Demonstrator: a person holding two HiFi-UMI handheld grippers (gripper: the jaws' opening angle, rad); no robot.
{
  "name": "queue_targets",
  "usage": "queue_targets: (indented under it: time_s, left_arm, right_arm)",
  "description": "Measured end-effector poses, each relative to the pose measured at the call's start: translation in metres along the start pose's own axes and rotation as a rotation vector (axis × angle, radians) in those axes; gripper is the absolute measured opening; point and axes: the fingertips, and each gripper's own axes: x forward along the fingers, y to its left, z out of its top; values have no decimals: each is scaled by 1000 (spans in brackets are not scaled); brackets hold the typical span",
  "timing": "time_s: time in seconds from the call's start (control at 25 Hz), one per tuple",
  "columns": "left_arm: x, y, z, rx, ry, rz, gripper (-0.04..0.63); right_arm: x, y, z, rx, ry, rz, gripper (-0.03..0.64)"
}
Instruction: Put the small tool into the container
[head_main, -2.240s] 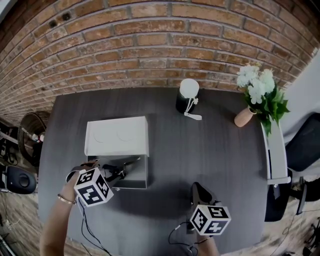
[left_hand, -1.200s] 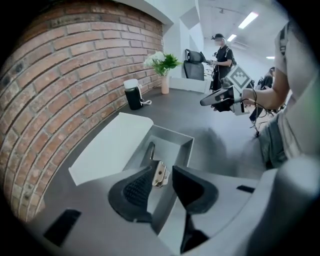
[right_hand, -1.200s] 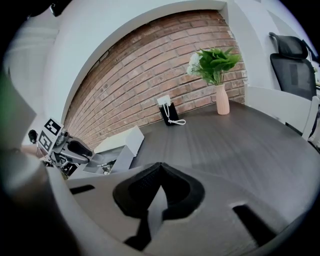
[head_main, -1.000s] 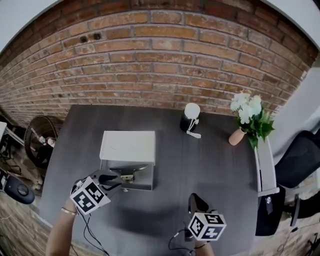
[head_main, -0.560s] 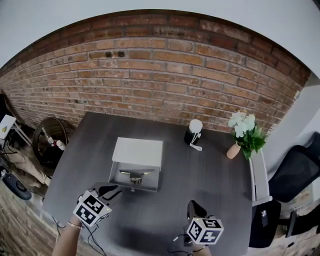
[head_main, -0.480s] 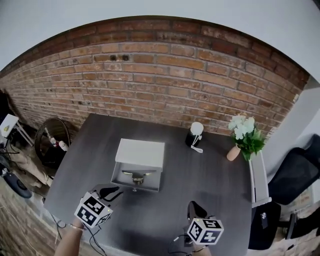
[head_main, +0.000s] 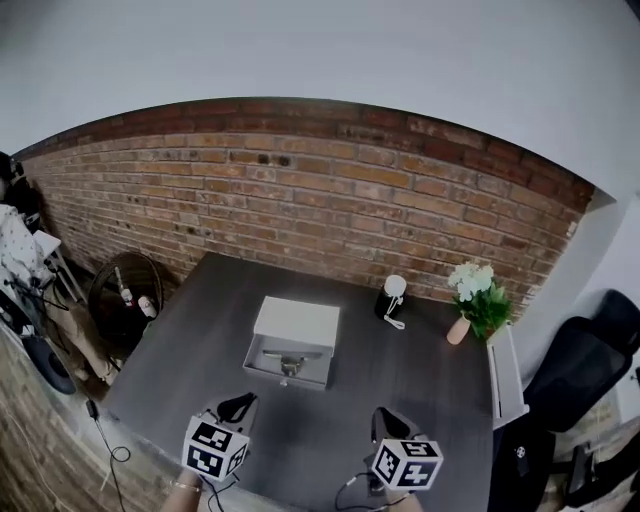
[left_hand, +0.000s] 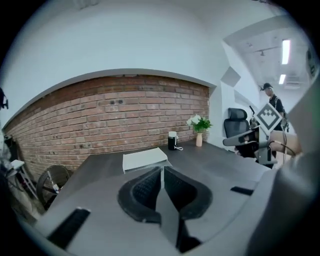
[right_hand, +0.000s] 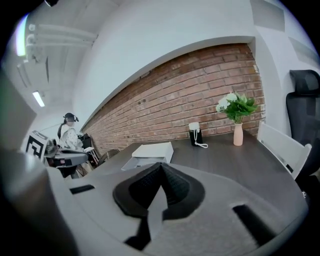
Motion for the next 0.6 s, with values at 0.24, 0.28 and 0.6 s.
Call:
queue_targets:
  time_s: [0.24, 0.28, 0.6]
  left_arm:
    - [-45, -6, 21, -136, -149, 140, 14]
    - [-51, -6, 24, -163, -174, 172, 14]
    - [-61, -19, 32, -227, -245, 257, 8]
  right_arm:
    - [-26, 22, 16, -66, -36, 29, 2]
    - [-29, 26, 19, -78, -44, 34, 2]
    - [-51, 62, 46, -234, -137, 48, 2]
